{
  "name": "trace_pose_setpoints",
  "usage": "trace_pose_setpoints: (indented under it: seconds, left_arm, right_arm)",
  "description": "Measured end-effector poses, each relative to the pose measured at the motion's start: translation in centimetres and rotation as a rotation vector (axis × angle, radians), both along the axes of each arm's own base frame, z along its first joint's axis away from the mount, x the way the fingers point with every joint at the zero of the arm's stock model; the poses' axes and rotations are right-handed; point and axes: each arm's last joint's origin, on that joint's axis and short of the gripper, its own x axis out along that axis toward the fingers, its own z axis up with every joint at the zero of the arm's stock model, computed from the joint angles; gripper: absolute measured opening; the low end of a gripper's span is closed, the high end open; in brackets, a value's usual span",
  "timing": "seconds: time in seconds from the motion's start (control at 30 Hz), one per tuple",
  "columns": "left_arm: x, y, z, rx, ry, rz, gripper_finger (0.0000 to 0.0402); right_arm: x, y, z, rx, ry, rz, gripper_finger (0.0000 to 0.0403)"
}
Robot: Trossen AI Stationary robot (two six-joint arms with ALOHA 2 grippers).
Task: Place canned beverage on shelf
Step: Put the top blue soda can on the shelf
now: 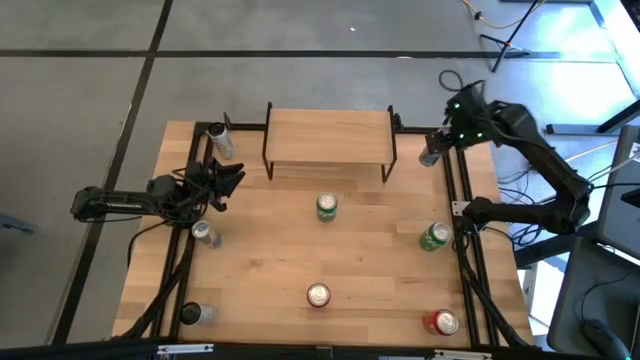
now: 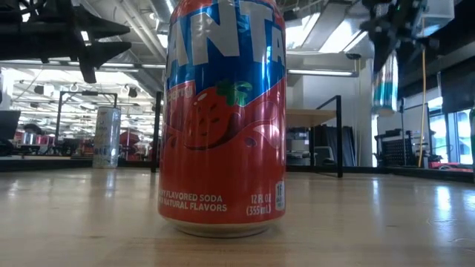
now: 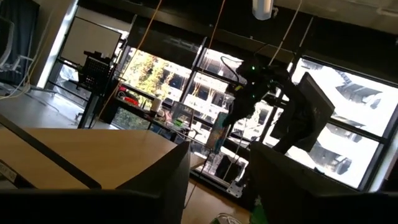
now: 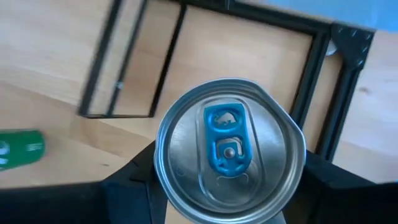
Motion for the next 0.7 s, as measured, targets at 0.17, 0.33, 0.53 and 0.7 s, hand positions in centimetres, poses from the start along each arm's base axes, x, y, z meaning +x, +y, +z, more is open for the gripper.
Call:
trace_pose_setpoints:
  seconds: [0.17,0.33,0.53,0.7]
  left_arm:
    - [0.0,-0.1,0.0,0.014,-0.001,-0.037,0.0175]
    - [0.0,-0.1,0.0,0.016,0.0,-0.037,0.0175]
    - [0.0,-0.1,0.0,0.015,0.0,-0.038,0.0176]
    - [0.0,-0.1,0.0,0.014,-0.001,-0.038,0.0176]
  right_arm:
    - [-0.5,0.7,4.1,-0.109,-0.094,0.051,0.0204]
    - [0.3,0.9,6.7,-0.205,-0.206,0.162,0.0204]
    - [4.7,1.0,7.7,-0.26,-0.215,0.358,0.0204]
    - [9.4,0.1,7.2,-0.281,-0.094,0.457,0.0204]
